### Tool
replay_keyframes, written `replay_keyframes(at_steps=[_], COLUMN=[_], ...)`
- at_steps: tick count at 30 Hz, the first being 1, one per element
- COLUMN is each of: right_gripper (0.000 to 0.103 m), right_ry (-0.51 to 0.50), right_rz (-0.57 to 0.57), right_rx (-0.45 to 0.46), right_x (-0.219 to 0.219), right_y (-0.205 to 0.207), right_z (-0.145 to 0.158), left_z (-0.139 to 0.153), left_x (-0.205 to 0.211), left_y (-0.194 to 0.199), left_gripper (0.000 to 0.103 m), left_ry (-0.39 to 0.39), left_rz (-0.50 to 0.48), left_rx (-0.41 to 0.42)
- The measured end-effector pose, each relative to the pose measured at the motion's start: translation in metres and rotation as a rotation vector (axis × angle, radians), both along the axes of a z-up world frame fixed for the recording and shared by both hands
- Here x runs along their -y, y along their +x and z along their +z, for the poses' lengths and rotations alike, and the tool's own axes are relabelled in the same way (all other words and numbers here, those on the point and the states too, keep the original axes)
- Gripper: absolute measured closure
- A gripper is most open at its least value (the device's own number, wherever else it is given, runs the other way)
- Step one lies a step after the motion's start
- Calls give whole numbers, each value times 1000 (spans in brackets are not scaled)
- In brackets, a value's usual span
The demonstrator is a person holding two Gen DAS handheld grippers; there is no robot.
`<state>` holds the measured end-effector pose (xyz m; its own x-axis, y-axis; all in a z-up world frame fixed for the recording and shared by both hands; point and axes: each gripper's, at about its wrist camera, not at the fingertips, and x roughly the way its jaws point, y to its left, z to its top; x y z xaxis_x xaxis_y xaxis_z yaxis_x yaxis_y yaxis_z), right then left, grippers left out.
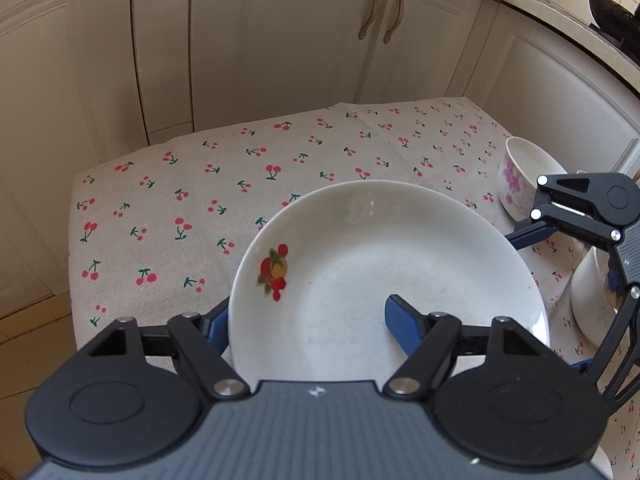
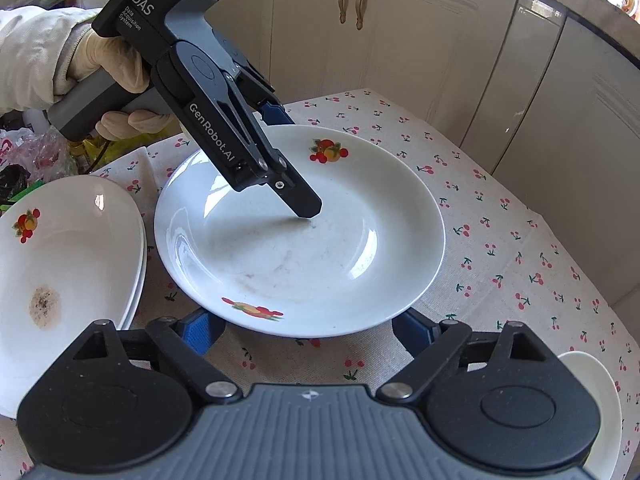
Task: Organize plates and bowls
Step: 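Lift the fruit-decal plate with the left tool toward the plate stack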
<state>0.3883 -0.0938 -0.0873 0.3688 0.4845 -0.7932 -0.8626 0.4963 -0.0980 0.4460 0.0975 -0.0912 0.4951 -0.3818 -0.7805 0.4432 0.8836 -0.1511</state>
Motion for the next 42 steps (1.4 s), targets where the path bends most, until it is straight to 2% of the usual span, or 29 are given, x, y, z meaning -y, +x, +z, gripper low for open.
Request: replay_keyframes(at_steps=[11,20,33,42], right_gripper=[10,10,10,10], right_ry=[8,21,46,88], right_rz=[2,1,-4,4], right_rx=[33,51,94,92], right_x=[0,5,13,12], right_y=[-6,-18,-78,-132], right_z=[2,20,51,56], left_z=[9,27,72,84], left_x=[0,2,6,-6], left_y=[-2,-16,-77,-130], left_gripper=[27,27,27,27], left_ry=[-10,-3,6,18], left_rz=[2,-3,-7,14], left_rx=[6,27,91,111])
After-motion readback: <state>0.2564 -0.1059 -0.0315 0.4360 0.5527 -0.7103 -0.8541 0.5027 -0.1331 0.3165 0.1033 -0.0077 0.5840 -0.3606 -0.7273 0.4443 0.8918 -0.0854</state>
